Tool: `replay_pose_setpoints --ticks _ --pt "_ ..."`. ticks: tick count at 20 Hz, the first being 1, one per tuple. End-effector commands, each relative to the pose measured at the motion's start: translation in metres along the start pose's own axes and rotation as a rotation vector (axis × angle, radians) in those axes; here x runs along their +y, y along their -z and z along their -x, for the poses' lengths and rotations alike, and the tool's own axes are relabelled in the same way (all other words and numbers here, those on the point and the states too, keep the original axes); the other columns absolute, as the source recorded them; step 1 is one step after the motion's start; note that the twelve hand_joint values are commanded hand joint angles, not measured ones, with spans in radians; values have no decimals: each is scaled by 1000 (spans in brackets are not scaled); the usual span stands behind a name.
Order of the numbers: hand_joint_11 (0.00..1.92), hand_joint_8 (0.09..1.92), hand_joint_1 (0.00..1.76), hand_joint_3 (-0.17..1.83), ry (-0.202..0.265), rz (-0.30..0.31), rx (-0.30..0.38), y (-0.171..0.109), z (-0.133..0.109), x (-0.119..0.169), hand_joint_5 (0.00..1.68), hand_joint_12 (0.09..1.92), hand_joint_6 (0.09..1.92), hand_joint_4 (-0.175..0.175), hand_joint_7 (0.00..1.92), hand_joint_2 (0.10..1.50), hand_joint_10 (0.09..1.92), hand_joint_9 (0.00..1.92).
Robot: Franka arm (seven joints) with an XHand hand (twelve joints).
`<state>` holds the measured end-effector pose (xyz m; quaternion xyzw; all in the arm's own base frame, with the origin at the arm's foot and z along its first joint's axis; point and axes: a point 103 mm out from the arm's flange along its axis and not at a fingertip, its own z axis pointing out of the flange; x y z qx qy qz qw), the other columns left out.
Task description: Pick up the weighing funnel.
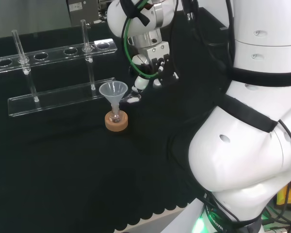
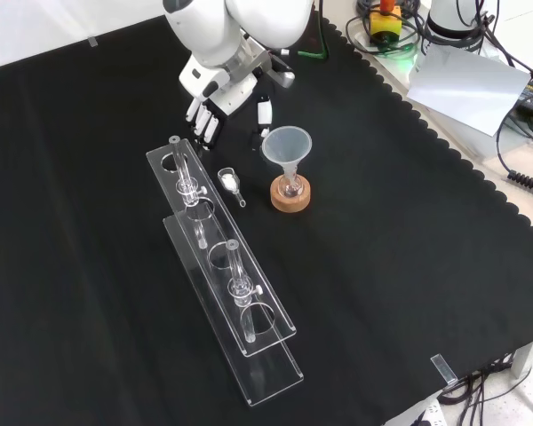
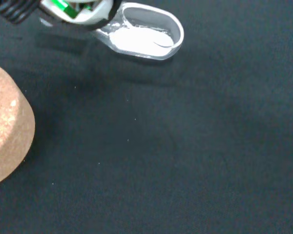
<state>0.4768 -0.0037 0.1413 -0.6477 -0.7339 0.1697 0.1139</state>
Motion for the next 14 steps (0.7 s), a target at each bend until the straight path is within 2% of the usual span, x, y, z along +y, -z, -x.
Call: replay_pose_setpoints --ticks 1,6,14 --pt "400 702 812 531 11 19 4 -12 -4 3 604 1318 87 -55 424 681 562 677" --pt "401 706 785 539 24 20 2 -18 -7 5 617 1317 87 -55 437 679 563 689" --pt "405 706 787 543 21 27 -1 -24 -4 7 593 1317 87 -63 441 673 562 696"
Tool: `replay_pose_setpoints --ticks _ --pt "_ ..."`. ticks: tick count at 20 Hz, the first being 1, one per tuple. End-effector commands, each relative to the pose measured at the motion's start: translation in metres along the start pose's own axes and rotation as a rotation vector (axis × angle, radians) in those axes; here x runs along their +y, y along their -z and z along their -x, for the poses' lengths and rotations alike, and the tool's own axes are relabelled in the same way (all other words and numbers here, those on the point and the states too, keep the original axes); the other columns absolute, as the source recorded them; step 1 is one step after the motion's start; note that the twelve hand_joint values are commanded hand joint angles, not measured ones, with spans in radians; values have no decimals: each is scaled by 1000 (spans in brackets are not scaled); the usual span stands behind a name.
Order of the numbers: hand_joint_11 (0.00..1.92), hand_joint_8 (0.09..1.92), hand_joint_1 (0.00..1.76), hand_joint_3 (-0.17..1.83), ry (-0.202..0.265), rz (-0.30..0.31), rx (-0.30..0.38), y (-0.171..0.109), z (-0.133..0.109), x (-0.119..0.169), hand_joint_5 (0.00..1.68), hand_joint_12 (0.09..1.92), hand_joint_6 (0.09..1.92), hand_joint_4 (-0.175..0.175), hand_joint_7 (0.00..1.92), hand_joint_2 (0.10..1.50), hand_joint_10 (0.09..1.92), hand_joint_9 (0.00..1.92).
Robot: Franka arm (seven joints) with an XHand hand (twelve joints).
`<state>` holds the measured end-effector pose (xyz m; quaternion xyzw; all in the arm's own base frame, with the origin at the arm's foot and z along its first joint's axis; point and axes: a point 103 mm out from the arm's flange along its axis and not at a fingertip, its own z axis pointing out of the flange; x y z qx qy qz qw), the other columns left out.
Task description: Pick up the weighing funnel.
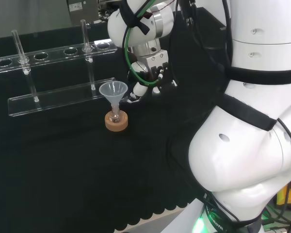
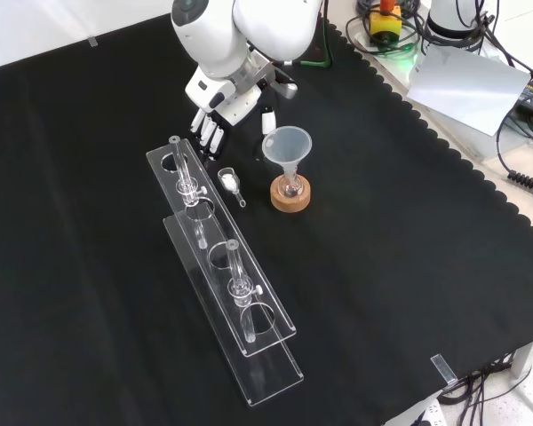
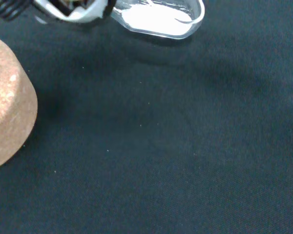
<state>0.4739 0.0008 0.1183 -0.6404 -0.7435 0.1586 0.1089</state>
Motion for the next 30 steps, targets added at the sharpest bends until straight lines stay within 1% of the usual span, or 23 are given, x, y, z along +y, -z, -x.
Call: replay_pose_setpoints --ticks 1,4,8,11,13,18,20,26,30 --pt "406 705 788 543 -1 4 0 -3 3 1 579 1317 87 -66 437 672 562 696" --pt "408 700 789 544 -4 -14 -6 -4 3 3 524 1316 87 -73 419 670 559 690" --pt "406 697 789 546 -5 -38 -10 -12 4 13 459 1316 87 -80 395 668 556 679" --pt "387 717 788 552 -5 -37 -13 -16 4 16 405 1320 87 -83 348 663 566 653" --pt "380 723 788 553 -3 -38 -17 -18 4 18 391 1322 87 -84 338 662 578 668" --pt "376 736 801 553 2 -36 -16 -22 2 21 409 1327 87 -83 349 656 587 687" --pt "376 738 806 553 3 -26 -22 -23 1 22 414 1328 87 -83 351 654 586 685" --pt "375 744 833 554 -12 -10 -31 -24 1 24 450 1329 87 -80 357 647 585 680" --pt "375 746 844 557 -18 -14 -33 -26 1 26 543 1328 87 -69 361 646 585 680"
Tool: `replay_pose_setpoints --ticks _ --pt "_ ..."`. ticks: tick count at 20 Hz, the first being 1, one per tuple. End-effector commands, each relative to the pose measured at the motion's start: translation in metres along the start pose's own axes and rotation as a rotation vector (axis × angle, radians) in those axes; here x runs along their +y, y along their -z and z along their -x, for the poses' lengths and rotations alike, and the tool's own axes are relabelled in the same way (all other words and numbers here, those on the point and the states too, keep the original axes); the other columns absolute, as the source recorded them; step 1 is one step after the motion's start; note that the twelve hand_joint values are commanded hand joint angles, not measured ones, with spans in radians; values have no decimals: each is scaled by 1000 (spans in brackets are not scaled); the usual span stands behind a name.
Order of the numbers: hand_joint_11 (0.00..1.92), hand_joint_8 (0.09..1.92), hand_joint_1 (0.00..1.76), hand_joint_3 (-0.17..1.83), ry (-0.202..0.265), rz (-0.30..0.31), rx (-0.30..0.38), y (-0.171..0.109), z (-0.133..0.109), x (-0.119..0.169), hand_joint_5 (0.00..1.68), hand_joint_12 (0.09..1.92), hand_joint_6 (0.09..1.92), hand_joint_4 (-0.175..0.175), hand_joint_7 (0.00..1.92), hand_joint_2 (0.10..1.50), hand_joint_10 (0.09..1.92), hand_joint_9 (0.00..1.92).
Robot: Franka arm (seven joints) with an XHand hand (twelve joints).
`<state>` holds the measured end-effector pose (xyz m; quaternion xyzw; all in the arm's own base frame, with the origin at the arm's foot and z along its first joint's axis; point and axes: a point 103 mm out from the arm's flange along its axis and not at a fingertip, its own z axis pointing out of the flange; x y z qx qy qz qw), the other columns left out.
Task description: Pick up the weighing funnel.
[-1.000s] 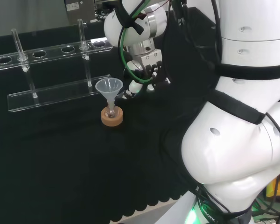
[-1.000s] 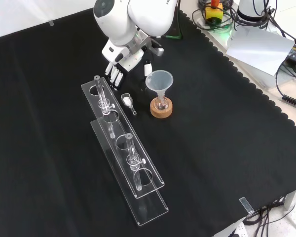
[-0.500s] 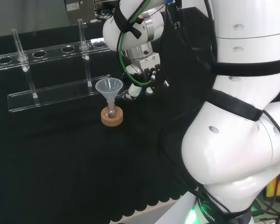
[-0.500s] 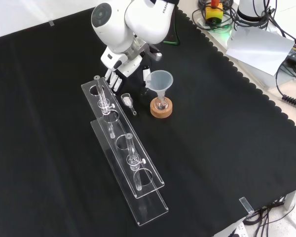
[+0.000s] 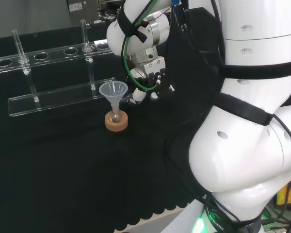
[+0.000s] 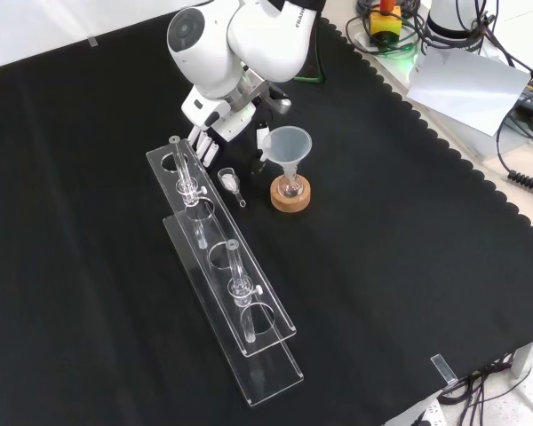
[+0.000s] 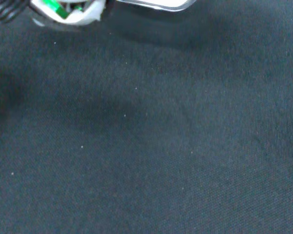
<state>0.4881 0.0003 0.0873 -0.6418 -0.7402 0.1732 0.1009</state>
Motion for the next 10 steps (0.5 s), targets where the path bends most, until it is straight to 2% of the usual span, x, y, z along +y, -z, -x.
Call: replay_pose_setpoints --ticks 1,10 --pt "375 746 846 557 -8 -3 -2 -3 0 2 561 1328 87 -66 361 646 585 680" --pt "379 744 860 559 -9 -2 22 -6 4 5 626 1324 105 -61 367 646 585 682"
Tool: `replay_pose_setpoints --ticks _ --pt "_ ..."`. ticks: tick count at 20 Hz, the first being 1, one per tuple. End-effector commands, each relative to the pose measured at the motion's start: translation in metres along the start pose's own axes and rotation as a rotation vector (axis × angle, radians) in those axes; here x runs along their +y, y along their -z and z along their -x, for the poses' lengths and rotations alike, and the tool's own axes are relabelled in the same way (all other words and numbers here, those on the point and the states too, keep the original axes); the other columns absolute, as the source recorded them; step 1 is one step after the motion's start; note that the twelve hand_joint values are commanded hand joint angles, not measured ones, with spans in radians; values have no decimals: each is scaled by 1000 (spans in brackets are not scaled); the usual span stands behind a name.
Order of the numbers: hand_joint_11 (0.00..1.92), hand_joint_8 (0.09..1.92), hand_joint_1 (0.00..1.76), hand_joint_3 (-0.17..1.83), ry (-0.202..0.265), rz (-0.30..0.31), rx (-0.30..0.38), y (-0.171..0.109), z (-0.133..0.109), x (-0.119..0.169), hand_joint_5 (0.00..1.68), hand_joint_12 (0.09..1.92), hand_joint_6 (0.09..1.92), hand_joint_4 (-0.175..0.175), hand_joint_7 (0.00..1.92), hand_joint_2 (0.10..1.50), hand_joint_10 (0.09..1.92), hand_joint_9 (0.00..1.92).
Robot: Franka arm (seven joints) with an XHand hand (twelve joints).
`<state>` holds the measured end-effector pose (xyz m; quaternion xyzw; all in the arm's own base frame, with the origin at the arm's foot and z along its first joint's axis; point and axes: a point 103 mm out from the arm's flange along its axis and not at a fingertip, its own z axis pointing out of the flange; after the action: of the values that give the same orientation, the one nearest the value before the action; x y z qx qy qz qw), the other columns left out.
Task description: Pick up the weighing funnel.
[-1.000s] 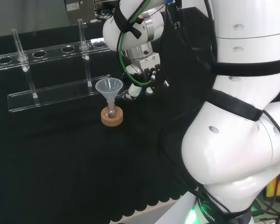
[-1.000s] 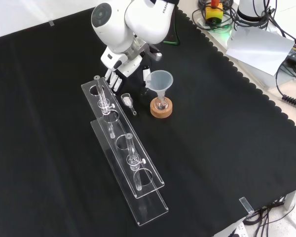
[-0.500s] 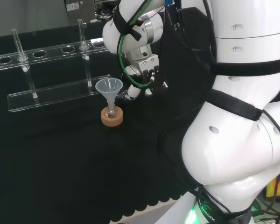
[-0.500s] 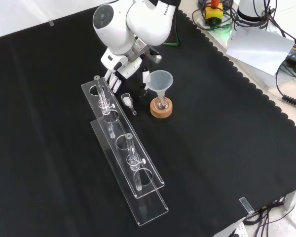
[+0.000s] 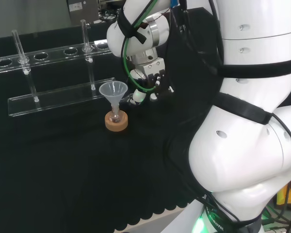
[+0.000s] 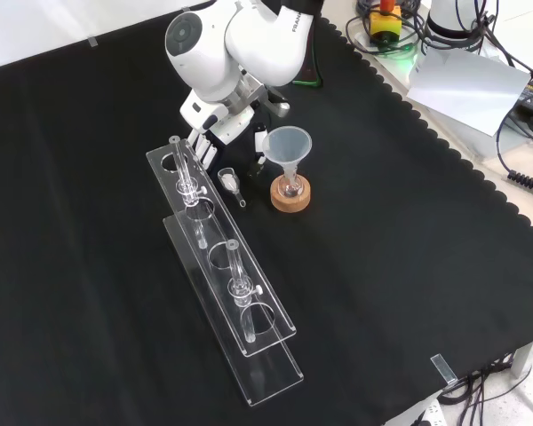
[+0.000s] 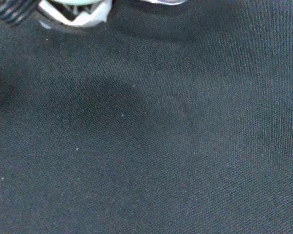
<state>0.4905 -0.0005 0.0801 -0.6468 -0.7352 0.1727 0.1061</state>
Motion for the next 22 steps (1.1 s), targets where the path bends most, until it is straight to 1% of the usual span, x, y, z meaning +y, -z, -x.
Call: replay_pose_setpoints --ticks 1,3,4,7,10,14,18,19,22 --pt "379 744 860 560 4 4 10 -1 3 0 656 1323 119 -59 368 646 585 683" --pt "381 742 860 560 3 2 8 -1 2 0 724 1321 156 -52 370 647 584 684" --pt "382 736 860 559 4 5 6 -1 1 1 724 1319 214 -50 374 648 578 688" --pt "388 729 861 561 9 9 16 -2 3 0 647 1315 513 -46 384 649 568 696" --pt "388 733 861 566 12 11 19 -3 3 1 609 1319 650 -46 387 648 570 699" --pt "390 735 861 568 15 3 13 -3 2 3 591 1320 679 -47 388 647 572 701" --pt "392 736 861 569 18 1 5 -3 -5 7 568 1319 677 -49 389 646 573 702" --pt "392 736 861 570 23 6 13 -3 -3 7 564 1319 677 -50 389 647 573 702" --pt "393 736 861 571 24 5 9 -4 -2 7 559 1318 680 -51 390 647 574 702"
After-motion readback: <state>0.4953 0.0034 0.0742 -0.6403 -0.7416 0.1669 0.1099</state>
